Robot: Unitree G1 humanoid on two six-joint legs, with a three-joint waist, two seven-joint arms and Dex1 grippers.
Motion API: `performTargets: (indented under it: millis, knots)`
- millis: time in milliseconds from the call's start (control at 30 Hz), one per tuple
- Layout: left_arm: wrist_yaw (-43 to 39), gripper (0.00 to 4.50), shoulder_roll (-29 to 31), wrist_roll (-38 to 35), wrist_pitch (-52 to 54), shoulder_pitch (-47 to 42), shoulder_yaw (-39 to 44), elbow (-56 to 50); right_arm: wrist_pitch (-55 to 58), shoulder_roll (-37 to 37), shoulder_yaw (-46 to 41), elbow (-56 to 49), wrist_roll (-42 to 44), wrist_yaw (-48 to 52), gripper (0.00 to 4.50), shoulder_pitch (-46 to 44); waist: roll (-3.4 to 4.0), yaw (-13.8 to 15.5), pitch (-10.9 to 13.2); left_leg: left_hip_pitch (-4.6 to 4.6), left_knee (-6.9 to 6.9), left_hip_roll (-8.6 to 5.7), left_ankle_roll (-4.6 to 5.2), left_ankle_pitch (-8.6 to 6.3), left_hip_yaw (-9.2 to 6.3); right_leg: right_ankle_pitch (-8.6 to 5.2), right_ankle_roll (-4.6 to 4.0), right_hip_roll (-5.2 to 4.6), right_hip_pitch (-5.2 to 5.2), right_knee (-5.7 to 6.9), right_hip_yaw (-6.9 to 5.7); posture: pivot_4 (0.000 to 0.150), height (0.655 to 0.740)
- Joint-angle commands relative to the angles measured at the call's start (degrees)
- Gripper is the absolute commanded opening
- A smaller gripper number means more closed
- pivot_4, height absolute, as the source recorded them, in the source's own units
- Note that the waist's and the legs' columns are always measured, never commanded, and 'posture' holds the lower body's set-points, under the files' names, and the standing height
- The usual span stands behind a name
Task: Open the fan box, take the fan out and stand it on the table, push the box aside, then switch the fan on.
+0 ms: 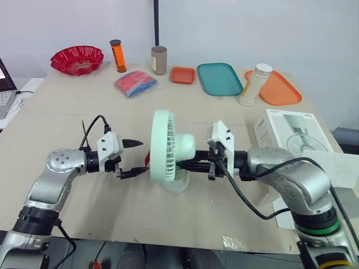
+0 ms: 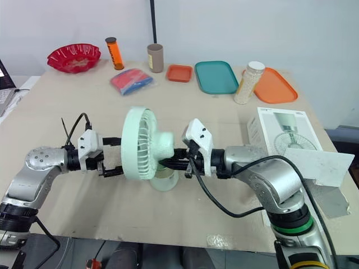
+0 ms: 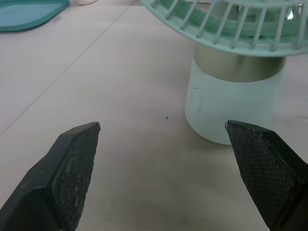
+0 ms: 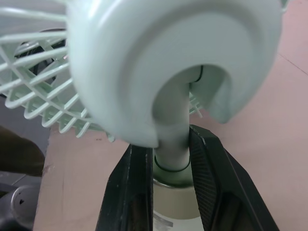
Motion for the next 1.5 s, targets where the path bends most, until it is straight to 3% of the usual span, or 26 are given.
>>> performTargets:
  millis: [33, 467, 700, 1233, 1500]
  knots:
    - [-0.63, 4.44, 0.42, -1.33, 0.67, 0.87, 0.14, -3.39, 0.01, -0.37, -1.31, -3.36, 2.29, 0.09, 1.01, 0.46, 0.0, -0.01, 0.0, 0.01, 0.0, 0.0, 0.0, 0.0, 0.0, 0.0, 0.0, 0.01, 0.0, 0.01, 0.0, 0.15, 0.74]
    - [-1.24, 4.44, 0.24, -1.68, 3.09, 1.31, -0.68, -4.77, 0.18, -2.05, -2.32, -5.32, 2.96, -0.82, 1.01, 2.69, 0.0, 0.01, 0.0, 0.02, 0.06, -0.01, 0.01, 0.0, -0.01, 0.0, 0.0, 0.01, 0.03, 0.05, 0.0, 0.15, 0.74]
    - [-1.71, 4.44, 0.01, -1.49, 3.49, -0.75, -0.84, -2.85, 1.91, -3.15, -4.72, -6.42, 9.5, 1.61, 1.01, 1.7, 0.0, 0.05, 0.0, 0.01, 0.06, -0.01, 0.01, 0.0, -0.02, 0.0, 0.0, 0.01, 0.03, 0.05, -0.01, 0.15, 0.74]
    - [-0.58, 4.44, 0.49, -2.56, 6.06, 0.74, 0.21, -6.93, -1.71, -4.98, -2.39, -6.98, 7.82, 3.74, 1.01, 5.06, 0.0, 0.06, 0.0, 0.02, 0.13, -0.01, 0.02, 0.0, -0.04, 0.0, 0.0, 0.02, 0.03, 0.09, -0.01, 0.15, 0.74]
    - [-0.64, 4.44, 0.24, -1.97, 5.49, -0.91, -0.05, -5.52, -3.72, -0.49, -2.01, -6.24, 6.98, -0.23, 1.01, 2.88, 0.0, 0.02, 0.0, 0.02, 0.16, 0.01, 0.02, 0.0, -0.04, 0.0, 0.0, 0.04, 0.04, 0.13, -0.01, 0.15, 0.74]
